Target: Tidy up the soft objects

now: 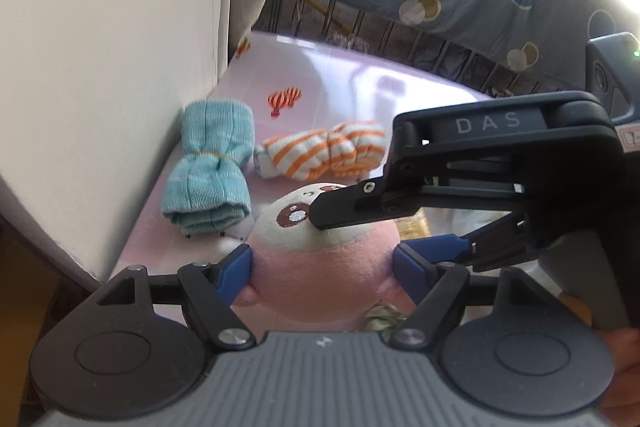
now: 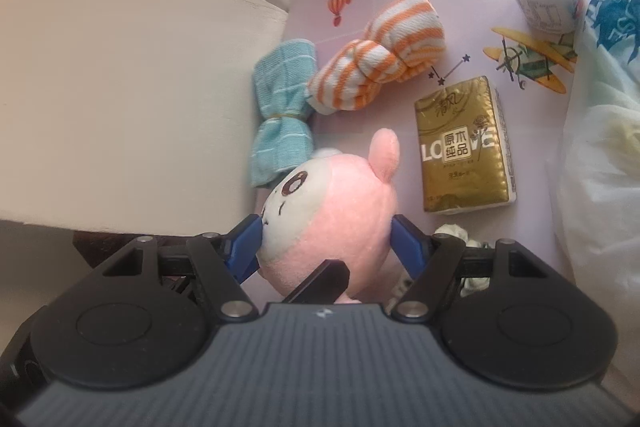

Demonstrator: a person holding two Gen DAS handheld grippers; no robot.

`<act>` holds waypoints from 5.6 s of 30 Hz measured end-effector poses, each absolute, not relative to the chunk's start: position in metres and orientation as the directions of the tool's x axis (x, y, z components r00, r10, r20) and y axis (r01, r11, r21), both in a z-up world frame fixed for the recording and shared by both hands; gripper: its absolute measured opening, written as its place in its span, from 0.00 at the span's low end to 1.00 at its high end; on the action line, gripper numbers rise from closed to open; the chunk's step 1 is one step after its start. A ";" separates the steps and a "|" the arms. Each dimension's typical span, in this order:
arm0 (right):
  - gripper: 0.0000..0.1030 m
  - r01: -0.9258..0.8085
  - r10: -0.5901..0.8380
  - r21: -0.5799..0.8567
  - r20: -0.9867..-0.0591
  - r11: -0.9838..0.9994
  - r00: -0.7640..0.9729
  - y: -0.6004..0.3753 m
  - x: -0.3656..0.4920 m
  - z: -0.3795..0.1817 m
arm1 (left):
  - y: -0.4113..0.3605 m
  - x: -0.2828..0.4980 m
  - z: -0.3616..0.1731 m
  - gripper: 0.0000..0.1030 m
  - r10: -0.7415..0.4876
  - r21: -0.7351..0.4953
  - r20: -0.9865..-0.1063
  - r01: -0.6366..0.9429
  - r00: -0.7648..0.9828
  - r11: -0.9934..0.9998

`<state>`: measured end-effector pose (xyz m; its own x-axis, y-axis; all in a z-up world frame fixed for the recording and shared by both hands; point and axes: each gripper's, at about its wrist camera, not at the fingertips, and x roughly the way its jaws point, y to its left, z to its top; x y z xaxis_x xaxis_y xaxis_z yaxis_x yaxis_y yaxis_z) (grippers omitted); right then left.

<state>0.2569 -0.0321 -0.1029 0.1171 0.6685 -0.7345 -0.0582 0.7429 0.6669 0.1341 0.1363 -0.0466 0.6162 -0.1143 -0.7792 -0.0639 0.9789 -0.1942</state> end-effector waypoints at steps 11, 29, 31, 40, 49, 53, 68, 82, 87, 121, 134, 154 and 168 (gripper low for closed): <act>0.68 -0.120 0.728 0.726 -0.637 0.677 0.252 -0.098 0.208 -0.020 | 0.086 0.088 0.038 0.73 -0.140 -0.159 -0.674 0.042 0.725 0.986; 0.59 0.033 0.625 0.763 -0.553 0.646 0.551 -0.357 0.120 0.028 | -0.082 0.090 0.068 0.68 -0.370 -0.097 -0.622 0.402 0.690 0.911; 0.59 0.004 0.627 0.746 -0.562 0.666 0.540 -0.354 0.110 0.027 | -0.064 0.082 0.059 0.70 -0.343 -0.087 -0.639 0.379 0.688 0.921; 0.61 -0.096 0.671 0.700 -0.623 0.708 0.402 -0.259 0.101 -0.002 | 0.009 0.051 0.011 0.70 -0.279 -0.077 -0.726 0.329 0.629 0.941; 0.63 -0.010 0.543 0.585 -0.747 0.811 0.384 -0.210 0.125 -0.055 | 0.006 0.068 -0.054 0.73 -0.357 -0.161 -0.787 0.391 0.503 0.906; 0.63 0.036 0.519 0.566 -0.778 0.824 0.355 -0.201 0.141 -0.074 | 0.002 0.087 -0.075 0.73 -0.365 -0.204 -0.807 0.362 0.464 0.910; 0.64 0.035 0.524 0.566 -0.784 0.824 0.333 -0.177 0.149 -0.091 | 0.005 0.090 -0.067 0.73 -0.371 -0.231 -0.789 0.322 0.490 0.918; 0.64 -0.062 0.562 0.636 -0.627 0.769 0.539 -0.241 0.120 0.022 | -0.053 0.065 0.049 0.73 -0.380 -0.093 -0.665 0.433 0.643 0.897; 0.65 -0.011 0.470 0.616 -0.589 0.787 0.658 -0.327 0.107 0.061 | -0.132 0.087 0.081 0.73 -0.470 -0.078 -0.644 0.560 0.604 0.825; 0.71 0.377 0.285 0.568 -0.757 0.731 0.588 -0.497 0.164 -0.054 | -0.238 0.184 0.040 0.73 -0.394 -0.084 -0.808 0.576 0.437 0.813; 0.75 0.048 0.468 0.630 -0.622 0.775 0.627 -0.382 0.154 0.027 | -0.057 0.124 0.065 0.75 -0.199 -0.029 -0.697 0.250 0.689 0.968; 0.71 -0.123 0.756 0.747 -0.640 0.654 0.139 -0.025 0.267 -0.079 | 0.121 0.119 -0.046 0.74 0.157 0.260 -0.620 0.012 0.769 0.965; 0.59 -0.057 0.677 0.675 -0.732 0.736 0.080 0.055 0.319 -0.163 | 0.144 0.183 -0.115 0.48 0.179 0.303 -0.727 0.076 0.663 0.950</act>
